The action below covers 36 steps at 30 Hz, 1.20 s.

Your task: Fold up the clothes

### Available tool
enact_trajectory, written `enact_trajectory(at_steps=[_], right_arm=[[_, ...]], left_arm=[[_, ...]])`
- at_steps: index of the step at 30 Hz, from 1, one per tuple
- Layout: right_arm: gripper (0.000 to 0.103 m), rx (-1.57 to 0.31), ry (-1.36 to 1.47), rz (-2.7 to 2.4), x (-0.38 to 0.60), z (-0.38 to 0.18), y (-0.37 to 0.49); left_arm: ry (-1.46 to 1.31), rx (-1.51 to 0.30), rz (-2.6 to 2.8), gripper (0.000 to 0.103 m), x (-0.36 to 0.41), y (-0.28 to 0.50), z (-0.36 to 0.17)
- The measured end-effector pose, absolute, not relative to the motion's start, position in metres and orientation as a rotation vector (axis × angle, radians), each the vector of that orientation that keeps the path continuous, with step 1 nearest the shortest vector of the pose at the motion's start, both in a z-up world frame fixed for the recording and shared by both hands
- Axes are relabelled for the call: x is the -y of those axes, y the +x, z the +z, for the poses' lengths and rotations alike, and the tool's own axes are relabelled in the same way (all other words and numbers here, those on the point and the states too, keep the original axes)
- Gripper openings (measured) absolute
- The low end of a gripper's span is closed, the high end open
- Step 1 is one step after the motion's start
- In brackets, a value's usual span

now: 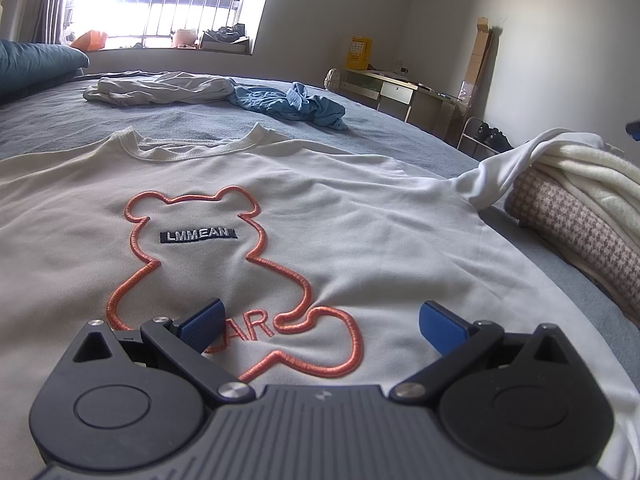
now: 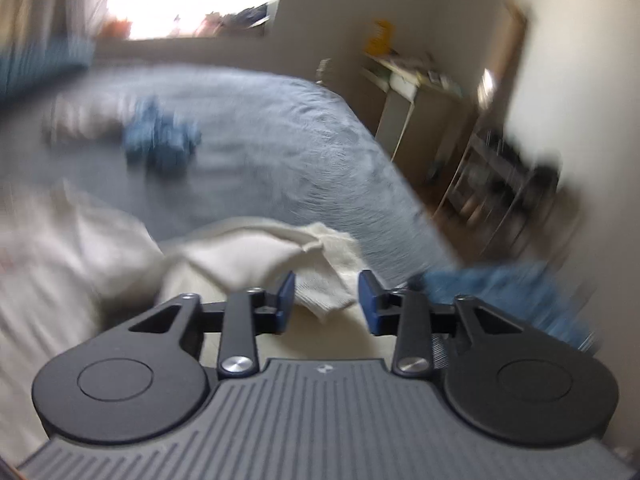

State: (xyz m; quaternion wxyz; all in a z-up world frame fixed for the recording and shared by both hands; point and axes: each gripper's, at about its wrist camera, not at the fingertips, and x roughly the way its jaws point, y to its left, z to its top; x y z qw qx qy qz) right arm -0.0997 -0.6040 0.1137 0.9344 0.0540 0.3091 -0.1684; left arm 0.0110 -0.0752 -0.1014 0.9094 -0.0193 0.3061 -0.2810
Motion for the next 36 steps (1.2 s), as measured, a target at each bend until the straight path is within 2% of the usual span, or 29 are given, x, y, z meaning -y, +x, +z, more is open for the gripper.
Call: enact_trajectory(at_steps=[4,7,19,26,28,32,36], right_arm=[[0.049,-0.658,0.578,-0.347,0.644,0.095,-0.088],[0.049,-0.680,0.792,-0.341,0.656,0.075,-0.079],[0.052,-0.679,1.063,-0.388,0.665,0.055,-0.089],[0.052,-0.657,1.049,-0.455,0.665,0.045,-0.064],[0.047,-0.624,1.034,-0.483,0.665,0.042,-0.065],[0.015,-0.570,0.908,-0.486,0.660,0.048,-0.065],[0.012,-0.511,0.491,-0.471,0.621,0.087,-0.048]], left_arm=[[-0.038,-0.631,-0.579,0.103,0.075,0.011,-0.101],[-0.039,-0.631,-0.579,0.103,0.075,0.011,-0.101],[-0.068,-0.627,-0.589,0.103,0.071,0.011,-0.102],[-0.074,-0.626,-0.591,0.103,0.070,0.011,-0.102],[-0.074,-0.626,-0.590,0.103,0.070,0.011,-0.102],[-0.074,-0.625,-0.590,0.103,0.070,0.011,-0.102],[-0.071,-0.625,-0.588,0.103,0.070,0.011,-0.102]])
